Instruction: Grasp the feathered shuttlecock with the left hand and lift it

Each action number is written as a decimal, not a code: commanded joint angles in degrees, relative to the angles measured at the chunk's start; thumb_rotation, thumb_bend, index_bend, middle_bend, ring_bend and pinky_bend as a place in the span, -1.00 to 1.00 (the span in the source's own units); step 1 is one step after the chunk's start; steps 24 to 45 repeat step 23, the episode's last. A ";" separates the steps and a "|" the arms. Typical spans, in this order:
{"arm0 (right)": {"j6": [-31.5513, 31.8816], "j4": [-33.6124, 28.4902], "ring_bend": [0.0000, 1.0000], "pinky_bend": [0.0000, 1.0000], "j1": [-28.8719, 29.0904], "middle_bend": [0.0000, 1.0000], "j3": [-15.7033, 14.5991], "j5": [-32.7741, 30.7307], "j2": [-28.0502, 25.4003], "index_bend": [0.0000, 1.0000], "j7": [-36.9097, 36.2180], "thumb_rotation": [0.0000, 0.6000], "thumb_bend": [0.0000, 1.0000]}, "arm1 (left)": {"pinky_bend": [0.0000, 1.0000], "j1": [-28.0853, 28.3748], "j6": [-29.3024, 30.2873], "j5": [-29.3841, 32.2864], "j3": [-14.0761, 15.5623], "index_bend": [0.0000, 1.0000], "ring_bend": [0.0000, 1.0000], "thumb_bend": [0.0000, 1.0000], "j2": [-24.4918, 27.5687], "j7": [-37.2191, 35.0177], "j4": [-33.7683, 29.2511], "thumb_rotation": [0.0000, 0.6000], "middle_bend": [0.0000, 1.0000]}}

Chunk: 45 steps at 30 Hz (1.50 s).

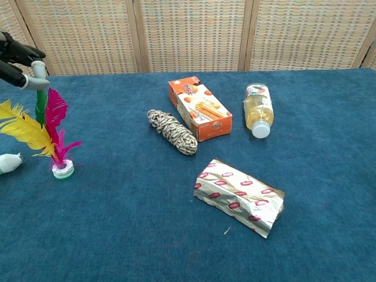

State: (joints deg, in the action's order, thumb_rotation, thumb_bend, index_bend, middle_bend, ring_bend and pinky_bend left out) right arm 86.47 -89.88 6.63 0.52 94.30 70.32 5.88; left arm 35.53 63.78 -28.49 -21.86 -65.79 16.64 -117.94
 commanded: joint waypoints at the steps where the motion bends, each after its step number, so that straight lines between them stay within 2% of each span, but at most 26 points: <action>1: 0.08 -0.06 -1.00 -1.00 -0.01 -1.00 -0.04 0.17 -0.01 -0.89 0.02 1.00 -0.66 | -1.00 -2.59 -0.91 -4.49 -1.16 0.06 -1.00 -0.08 3.64 -4.53 -3.74 1.00 -1.00; 5: 0.21 -0.12 -1.00 -1.00 -0.05 -1.00 -0.05 0.32 -0.05 -0.89 0.06 1.00 -0.66 | -1.00 -4.84 -0.91 -8.78 -1.89 -0.54 -1.00 -0.17 6.21 -8.52 -6.72 1.00 -1.00; 7: 0.24 -0.14 -1.00 -1.00 -0.07 -1.00 -0.06 0.36 -0.08 -0.89 0.07 1.00 -0.66 | -1.00 -6.99 0.15 -13.11 -1.96 -0.77 -1.00 -0.21 7.64 -10.95 -8.71 1.00 -1.00; 9: 0.10 -0.14 -1.00 -1.00 -0.03 -1.00 -0.04 0.27 -0.06 -0.89 0.14 1.00 -0.66 | -1.00 -9.35 1.21 -18.79 -0.52 -0.94 -1.00 -0.25 9.03 -11.84 -9.90 1.00 -1.00; 12: -0.14 -0.13 -1.00 -1.00 0.00 -1.00 0.03 -0.02 0.02 -0.89 0.27 1.00 -0.66 | -1.00 -14.01 4.15 -29.93 3.82 -1.00 -1.00 -0.26 10.62 -12.31 -10.31 1.00 -1.00; 15: -0.16 -0.16 -1.00 -1.00 -0.04 -1.00 0.11 -0.20 0.04 -0.89 0.49 1.00 -0.66 | -1.00 -18.63 10.16 -40.44 8.38 -1.00 -1.00 -0.26 9.37 -11.27 -7.89 1.00 -1.00; 18: 0.43 -0.31 -1.00 -1.00 -0.24 -1.00 0.27 -0.07 -0.05 -0.89 0.76 1.00 -0.66 | -1.00 -23.71 19.28 -51.52 13.94 -1.00 -1.00 -0.28 4.32 -5.88 -1.46 1.00 -1.00; 22: 1.11 -0.51 -1.00 -1.00 -0.60 -1.00 0.52 -0.31 -0.32 -0.89 1.00 1.00 -0.66 | -1.00 -28.41 27.07 -58.79 18.79 -1.00 -1.00 -0.32 -2.34 2.42 7.05 1.00 -1.00; 23: 1.24 -0.56 -1.00 -1.00 -0.66 -1.00 0.58 -0.37 -0.40 -0.89 1.06 1.00 -0.66 | -1.00 -29.19 28.29 -59.70 19.37 -1.00 -1.00 -0.33 -3.65 3.22 8.53 1.00 -1.00; 45: 1.24 -0.56 -1.00 -1.00 -0.66 -1.00 0.58 -0.37 -0.40 -0.89 1.06 1.00 -0.66 | -1.00 -29.19 28.29 -59.70 19.37 -1.00 -1.00 -0.33 -3.65 3.22 8.53 1.00 -1.00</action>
